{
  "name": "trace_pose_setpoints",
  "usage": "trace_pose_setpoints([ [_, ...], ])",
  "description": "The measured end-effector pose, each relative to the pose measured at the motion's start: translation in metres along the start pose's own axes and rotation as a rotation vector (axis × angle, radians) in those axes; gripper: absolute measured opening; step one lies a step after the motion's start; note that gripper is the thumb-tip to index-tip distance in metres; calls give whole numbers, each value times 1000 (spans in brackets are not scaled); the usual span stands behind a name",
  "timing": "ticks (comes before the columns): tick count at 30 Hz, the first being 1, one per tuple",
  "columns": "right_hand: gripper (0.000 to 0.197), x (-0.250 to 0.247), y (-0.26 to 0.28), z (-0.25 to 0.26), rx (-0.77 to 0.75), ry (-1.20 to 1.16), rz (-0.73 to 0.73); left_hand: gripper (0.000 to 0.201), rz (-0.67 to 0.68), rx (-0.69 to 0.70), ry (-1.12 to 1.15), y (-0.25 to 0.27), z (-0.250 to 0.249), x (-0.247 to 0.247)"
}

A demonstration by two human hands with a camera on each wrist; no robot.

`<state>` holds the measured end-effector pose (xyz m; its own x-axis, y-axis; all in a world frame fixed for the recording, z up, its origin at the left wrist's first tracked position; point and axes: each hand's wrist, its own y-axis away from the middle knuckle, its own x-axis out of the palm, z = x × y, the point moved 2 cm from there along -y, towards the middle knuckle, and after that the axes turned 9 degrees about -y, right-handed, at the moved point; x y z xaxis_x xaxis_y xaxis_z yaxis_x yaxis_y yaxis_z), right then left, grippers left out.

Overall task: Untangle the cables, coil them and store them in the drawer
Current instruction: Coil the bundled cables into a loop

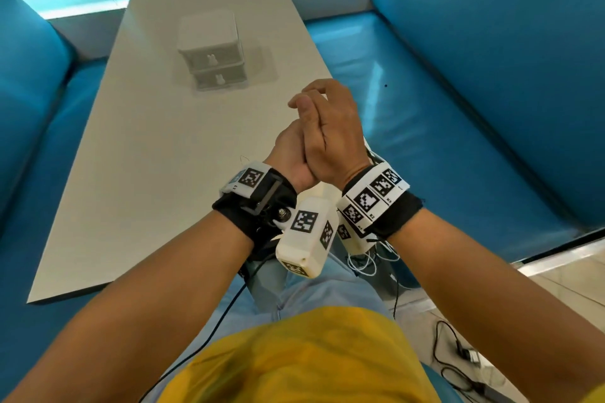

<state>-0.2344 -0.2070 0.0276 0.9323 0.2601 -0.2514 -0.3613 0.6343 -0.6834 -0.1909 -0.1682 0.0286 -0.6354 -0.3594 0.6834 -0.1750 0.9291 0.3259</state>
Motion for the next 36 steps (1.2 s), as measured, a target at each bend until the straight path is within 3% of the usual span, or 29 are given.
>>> trace_pose_setpoints([
  [6,39,-2,0,-5,-91,94,-40,44,41,-113,-12,-3,-2,-6],
  [11,38,-8,-3,1,-179,148,-57,34,-18,-83,-57,-2,-3,-6],
  [13,39,-9,-5,5,-220,175,19,31,-68,-57,-69,2,-6,-5],
  [16,42,-11,-4,7,-260,194,147,44,-118,-10,-157,7,-7,-3],
  [24,46,-16,-7,0,-214,297,98,33,40,-99,1,0,-2,5],
  [29,52,-15,-5,-1,-192,347,180,31,-35,-81,-42,2,0,-3],
  [31,55,-15,-6,-1,-58,243,291,29,-113,-48,-144,-1,1,-11],
  [33,56,-22,-13,-1,297,-121,262,18,-179,-41,-304,0,1,-16],
  [34,54,-26,-18,-4,463,-304,204,17,-163,-56,-366,3,0,-17],
  [36,37,-33,-24,-10,583,-444,206,24,-98,-83,-507,8,-4,-18],
])
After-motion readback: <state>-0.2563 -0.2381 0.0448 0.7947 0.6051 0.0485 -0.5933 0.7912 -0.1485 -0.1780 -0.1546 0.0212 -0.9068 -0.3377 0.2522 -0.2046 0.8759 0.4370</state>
